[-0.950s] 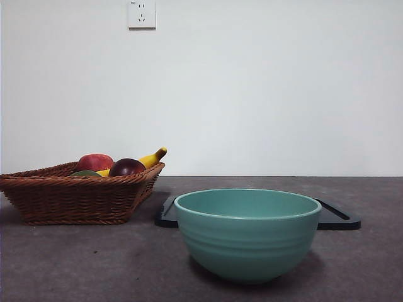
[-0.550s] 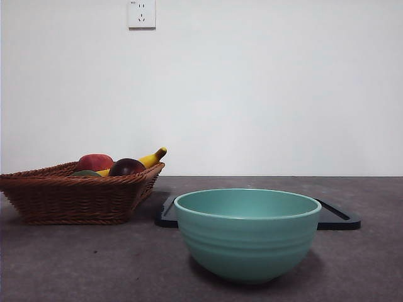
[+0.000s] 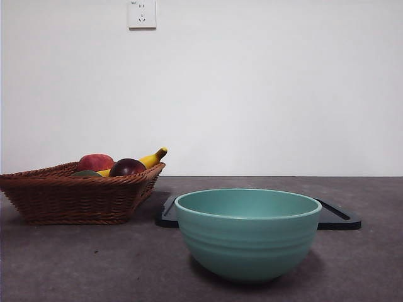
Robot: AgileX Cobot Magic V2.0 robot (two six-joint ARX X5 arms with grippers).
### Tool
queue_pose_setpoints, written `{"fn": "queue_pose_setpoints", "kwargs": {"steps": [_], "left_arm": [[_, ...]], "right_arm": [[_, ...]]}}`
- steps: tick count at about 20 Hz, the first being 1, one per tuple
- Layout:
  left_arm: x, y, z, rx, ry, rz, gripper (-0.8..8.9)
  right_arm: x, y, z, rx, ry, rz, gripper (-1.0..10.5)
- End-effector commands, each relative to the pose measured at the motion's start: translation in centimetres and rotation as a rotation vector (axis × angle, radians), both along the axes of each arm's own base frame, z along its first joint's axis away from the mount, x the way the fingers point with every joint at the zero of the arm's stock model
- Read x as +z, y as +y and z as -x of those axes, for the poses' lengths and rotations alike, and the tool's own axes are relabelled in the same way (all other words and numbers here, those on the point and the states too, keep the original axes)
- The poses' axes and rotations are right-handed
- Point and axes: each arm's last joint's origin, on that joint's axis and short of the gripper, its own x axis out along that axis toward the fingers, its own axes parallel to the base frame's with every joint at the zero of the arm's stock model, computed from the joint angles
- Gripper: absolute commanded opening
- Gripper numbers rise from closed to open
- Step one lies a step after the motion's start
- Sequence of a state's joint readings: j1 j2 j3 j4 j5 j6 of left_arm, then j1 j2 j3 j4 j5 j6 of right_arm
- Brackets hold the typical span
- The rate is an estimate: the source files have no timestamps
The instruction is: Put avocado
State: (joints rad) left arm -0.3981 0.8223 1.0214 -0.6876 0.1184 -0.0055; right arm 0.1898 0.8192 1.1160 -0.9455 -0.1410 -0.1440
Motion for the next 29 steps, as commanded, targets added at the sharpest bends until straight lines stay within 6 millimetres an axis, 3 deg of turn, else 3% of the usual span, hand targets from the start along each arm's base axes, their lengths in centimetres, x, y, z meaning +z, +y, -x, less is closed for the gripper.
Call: {"fn": "queue_pose_setpoints", "kwargs": {"steps": [1,7,11,12,13,15,16,17,24,29], "left_arm": [[0.1,0.3,-0.2,0.01,0.012,-0.041,0.16],[-0.4,1.2,0.0,-0.008,0.077,-0.039,0.16],[-0.3,1.2,0.0,-0.01,0.065,-0.041,0.28],[-0.3,1.2,0.0,-0.006,0.065,-0.043,1.15],[-0.3,1.2,0.0,0.0,0.065,-0.046,2.84],[-0.3,1.2,0.0,0.0,0.065,-0.045,7.0],[-0.3,1.2,0.0,-0.001,0.066,-0.045,7.96],[-0.3,1.2,0.0,-0.001,0.065,-0.044,8.08],[-0.4,1.1,-0.5,0.027,0.104,-0.011,8.05],[-1.2,0.0,-4.7,0.084,0.252,-0.002,8.05]], "right_arm": [[0.5,-0.5,-0.1,0.025,-0.028,-0.015,0.1],[-3.1,-1.1,0.2,0.028,0.001,-0.035,0.1],[-3.2,-1.2,0.7,0.018,-0.048,-0.053,0.1],[-3.2,-1.2,0.7,0.021,-0.051,-0.049,0.2],[-3.3,-1.2,0.8,0.021,-0.046,-0.049,0.9],[-3.3,-1.2,0.7,0.019,-0.043,-0.05,4.7],[-3.3,-1.2,0.7,0.017,-0.044,-0.054,6.9],[-3.2,-1.2,0.7,0.018,-0.051,-0.053,8.0],[-3.0,-1.2,0.6,0.019,-0.08,-0.055,8.1],[-3.0,-1.2,0.6,0.019,-0.08,-0.055,8.1]]}}
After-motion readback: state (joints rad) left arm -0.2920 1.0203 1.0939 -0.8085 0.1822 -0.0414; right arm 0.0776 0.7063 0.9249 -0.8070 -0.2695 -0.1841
